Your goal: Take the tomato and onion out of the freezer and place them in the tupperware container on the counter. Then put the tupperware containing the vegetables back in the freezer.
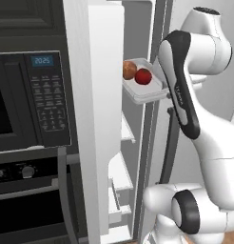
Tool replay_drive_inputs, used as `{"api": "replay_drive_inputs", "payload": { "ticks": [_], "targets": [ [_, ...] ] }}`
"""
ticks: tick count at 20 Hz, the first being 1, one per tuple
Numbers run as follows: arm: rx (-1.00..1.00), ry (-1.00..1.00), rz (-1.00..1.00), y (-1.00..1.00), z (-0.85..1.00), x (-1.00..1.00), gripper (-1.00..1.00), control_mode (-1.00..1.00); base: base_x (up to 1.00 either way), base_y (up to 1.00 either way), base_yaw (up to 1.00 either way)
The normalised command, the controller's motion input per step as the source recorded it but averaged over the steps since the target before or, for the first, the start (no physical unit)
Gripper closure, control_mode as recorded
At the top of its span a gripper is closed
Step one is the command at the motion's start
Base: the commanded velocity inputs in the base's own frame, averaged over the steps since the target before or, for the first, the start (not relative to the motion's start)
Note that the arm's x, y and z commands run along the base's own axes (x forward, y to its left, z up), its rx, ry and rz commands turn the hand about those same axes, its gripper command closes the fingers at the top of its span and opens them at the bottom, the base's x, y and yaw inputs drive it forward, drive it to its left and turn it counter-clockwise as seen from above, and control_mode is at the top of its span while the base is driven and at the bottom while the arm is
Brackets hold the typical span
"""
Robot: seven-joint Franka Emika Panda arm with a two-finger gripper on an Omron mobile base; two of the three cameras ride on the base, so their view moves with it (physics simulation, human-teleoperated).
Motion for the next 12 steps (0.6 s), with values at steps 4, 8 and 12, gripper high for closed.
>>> {"api": "replay_drive_inputs", "payload": {
  "ticks": [4,8,12],
  "targets": [
    [0.00,0.00,-0.07,0.33,0.00,0.41,1.00,-1.00,0.00,0.00,0.00],
    [0.00,0.00,-0.06,0.22,0.00,0.49,1.00,-1.00,0.00,0.00,0.00],
    [0.01,0.00,-0.05,0.11,0.00,0.49,1.00,-1.00,0.00,0.00,0.00]
  ]
}}
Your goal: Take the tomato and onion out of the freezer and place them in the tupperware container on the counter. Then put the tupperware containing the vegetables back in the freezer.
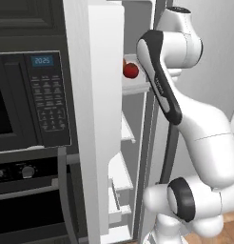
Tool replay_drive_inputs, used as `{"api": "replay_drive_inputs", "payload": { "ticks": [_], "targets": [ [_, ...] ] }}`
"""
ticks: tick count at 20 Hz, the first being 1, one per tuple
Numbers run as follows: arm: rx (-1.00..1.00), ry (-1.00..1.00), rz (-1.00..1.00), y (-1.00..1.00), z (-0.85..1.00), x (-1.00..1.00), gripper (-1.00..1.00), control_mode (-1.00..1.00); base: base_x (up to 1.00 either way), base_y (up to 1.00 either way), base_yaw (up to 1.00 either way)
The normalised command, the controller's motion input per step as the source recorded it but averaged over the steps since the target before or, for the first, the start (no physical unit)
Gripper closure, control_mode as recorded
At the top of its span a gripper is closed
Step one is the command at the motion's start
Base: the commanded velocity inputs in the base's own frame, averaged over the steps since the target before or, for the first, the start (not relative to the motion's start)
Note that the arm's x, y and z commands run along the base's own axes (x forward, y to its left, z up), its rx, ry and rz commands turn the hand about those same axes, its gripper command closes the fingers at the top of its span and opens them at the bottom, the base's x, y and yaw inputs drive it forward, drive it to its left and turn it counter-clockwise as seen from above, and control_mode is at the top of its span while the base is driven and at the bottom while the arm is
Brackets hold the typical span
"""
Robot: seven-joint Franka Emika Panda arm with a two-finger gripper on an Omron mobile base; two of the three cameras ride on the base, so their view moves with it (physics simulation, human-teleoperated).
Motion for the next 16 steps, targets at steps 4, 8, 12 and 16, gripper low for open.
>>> {"api": "replay_drive_inputs", "payload": {
  "ticks": [4,8,12,16],
  "targets": [
    [0.03,0.00,-0.02,0.00,0.00,0.55,1.00,-1.00,0.00,0.00,0.00],
    [0.02,0.00,0.00,0.00,-0.02,0.50,1.00,-1.00,0.00,0.00,0.00],
    [0.00,0.00,0.00,0.00,-0.07,0.41,1.00,-1.00,0.00,0.00,0.00],
    [0.00,-0.04,0.00,0.02,-0.10,0.35,1.00,-1.00,0.00,0.00,0.00]
  ]
}}
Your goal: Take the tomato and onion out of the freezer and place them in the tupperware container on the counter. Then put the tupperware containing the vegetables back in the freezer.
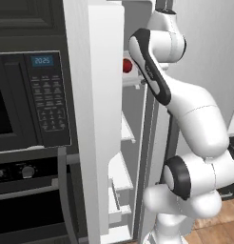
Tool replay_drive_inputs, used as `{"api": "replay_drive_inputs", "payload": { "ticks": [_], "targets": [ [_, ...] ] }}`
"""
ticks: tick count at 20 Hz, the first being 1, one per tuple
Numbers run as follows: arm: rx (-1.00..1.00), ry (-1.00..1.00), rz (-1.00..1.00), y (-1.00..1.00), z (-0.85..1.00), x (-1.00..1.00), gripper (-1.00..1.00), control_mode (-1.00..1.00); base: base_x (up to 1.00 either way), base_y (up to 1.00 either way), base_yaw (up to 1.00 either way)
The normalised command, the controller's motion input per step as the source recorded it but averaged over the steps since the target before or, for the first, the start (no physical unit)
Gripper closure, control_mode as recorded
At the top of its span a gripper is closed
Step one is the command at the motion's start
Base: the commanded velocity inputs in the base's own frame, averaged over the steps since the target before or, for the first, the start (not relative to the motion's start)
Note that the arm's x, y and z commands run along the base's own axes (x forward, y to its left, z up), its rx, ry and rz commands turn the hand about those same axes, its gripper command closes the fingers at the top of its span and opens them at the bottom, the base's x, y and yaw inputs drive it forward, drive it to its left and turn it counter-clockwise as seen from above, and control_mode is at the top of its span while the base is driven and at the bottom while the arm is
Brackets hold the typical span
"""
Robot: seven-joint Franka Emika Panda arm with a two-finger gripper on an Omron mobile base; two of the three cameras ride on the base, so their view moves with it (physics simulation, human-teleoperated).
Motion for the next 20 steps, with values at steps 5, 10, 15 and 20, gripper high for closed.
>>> {"api": "replay_drive_inputs", "payload": {
  "ticks": [5,10,15,20],
  "targets": [
    [0.00,-0.08,0.00,0.06,-0.07,0.30,1.00,-1.00,0.00,0.00,0.00],
    [0.00,-0.08,-0.01,0.07,-0.13,0.30,1.00,-1.00,0.00,0.00,0.00],
    [0.00,-0.03,-0.03,0.09,-0.10,0.47,1.00,-1.00,0.00,0.00,0.00],
    [0.00,-0.01,-0.04,0.13,-0.07,0.55,1.00,-1.00,0.00,0.00,0.00]
  ]
}}
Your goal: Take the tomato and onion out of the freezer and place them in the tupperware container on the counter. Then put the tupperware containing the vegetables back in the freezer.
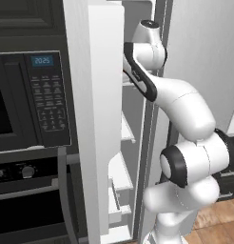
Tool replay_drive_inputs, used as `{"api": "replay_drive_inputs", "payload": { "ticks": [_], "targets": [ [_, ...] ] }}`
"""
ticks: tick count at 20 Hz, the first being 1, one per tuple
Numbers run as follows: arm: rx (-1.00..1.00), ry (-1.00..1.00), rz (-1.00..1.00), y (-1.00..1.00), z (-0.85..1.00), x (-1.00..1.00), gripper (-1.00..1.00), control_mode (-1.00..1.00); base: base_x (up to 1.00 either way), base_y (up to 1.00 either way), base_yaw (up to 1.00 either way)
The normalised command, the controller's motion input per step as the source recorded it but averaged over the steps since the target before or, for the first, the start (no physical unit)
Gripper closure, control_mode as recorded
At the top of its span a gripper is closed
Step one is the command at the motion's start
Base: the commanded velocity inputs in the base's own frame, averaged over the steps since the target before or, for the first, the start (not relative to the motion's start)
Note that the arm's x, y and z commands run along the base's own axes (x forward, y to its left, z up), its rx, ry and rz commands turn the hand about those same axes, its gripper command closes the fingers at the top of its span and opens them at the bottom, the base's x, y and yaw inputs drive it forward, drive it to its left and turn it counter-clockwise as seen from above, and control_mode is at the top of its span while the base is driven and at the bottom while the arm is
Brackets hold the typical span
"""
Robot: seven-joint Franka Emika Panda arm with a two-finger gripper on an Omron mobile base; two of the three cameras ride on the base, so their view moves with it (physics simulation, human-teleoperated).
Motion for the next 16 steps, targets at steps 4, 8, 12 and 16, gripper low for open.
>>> {"api": "replay_drive_inputs", "payload": {
  "ticks": [4,8,12,16],
  "targets": [
    [0.00,0.00,-0.06,0.11,-0.04,0.67,1.00,-1.00,0.00,0.00,0.00],
    [0.00,0.00,-0.05,0.05,-0.03,0.66,1.00,-1.00,0.00,0.00,0.00],
    [0.00,0.00,-0.03,0.00,-0.09,0.58,1.00,-1.00,0.00,0.00,0.00],
    [0.00,0.00,-0.01,0.00,-0.15,0.57,1.00,-1.00,0.00,0.00,0.00]
  ]
}}
